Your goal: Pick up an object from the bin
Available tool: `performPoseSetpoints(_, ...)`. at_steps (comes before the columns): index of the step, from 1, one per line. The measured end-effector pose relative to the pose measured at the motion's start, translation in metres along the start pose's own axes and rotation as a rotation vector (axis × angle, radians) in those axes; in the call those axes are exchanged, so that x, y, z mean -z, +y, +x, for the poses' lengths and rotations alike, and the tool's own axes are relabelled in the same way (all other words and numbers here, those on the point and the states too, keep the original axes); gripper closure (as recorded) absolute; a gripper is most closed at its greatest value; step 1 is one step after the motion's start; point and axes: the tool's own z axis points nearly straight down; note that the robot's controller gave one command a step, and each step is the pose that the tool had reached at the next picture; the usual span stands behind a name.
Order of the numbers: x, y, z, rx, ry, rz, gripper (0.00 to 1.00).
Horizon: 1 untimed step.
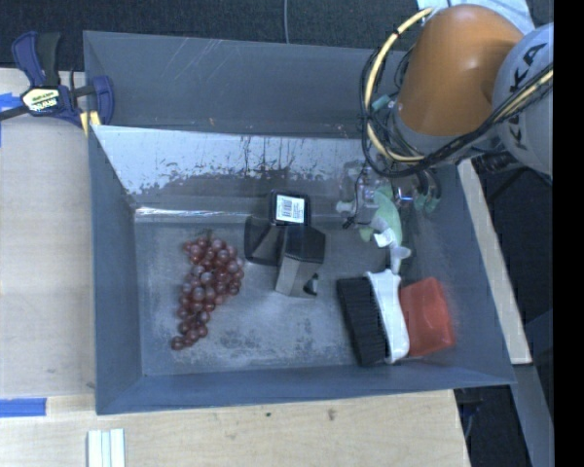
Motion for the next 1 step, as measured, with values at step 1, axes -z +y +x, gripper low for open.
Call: performPoseSetpoints(1,0.0109,0.0013,-0.0014,0.006,-0.002,-0.001,1.0)
